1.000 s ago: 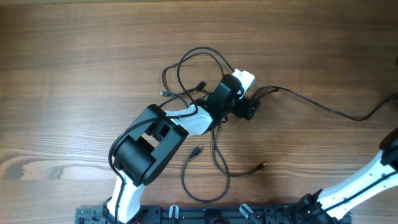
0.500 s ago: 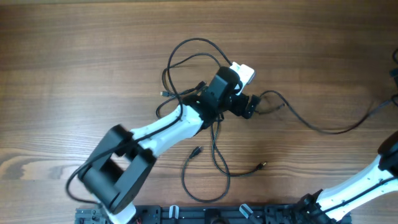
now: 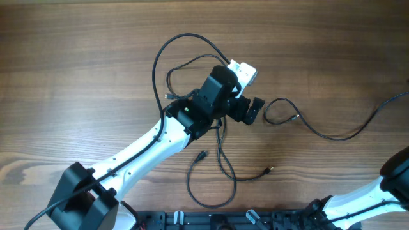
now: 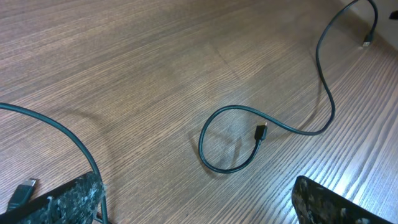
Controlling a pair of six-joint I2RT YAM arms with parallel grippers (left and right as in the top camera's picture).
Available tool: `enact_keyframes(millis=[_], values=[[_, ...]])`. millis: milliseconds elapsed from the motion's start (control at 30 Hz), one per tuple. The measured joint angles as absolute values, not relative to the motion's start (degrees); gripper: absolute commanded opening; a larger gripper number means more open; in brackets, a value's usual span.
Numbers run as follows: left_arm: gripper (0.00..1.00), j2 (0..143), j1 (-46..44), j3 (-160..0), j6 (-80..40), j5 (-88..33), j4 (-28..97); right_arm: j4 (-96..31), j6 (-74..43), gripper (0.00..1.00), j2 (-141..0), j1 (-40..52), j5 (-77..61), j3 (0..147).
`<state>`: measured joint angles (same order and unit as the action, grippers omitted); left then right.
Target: Untangle cables
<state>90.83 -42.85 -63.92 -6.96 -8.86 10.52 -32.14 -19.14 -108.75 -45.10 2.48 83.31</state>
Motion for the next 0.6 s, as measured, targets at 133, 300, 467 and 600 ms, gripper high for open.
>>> enact_keyframes(millis=[133, 300, 467, 600], values=[[1.00, 89.84, -42.63, -63.92, -6.96, -8.86, 11.51, -33.93, -19.11, 1.00, -108.75, -45.10, -0.73, 83.31], [1.00, 84.12, -38.57, -63.96, -9.37, -6.39, 17.67, -33.67, -16.10, 1.00, -106.54, -42.78, -10.48, 83.31], [1.00, 81.71, -29.85, -63.99, -13.80, -4.56, 23.31, -33.34, -12.10, 1.00, -100.09, -34.74, -14.28, 83.31], [1.00, 80.82, -22.96, -63.99, -14.94, -2.74, 29.12, -33.82, -7.92, 1.00, -97.47, -26.61, -20.62, 83.31]])
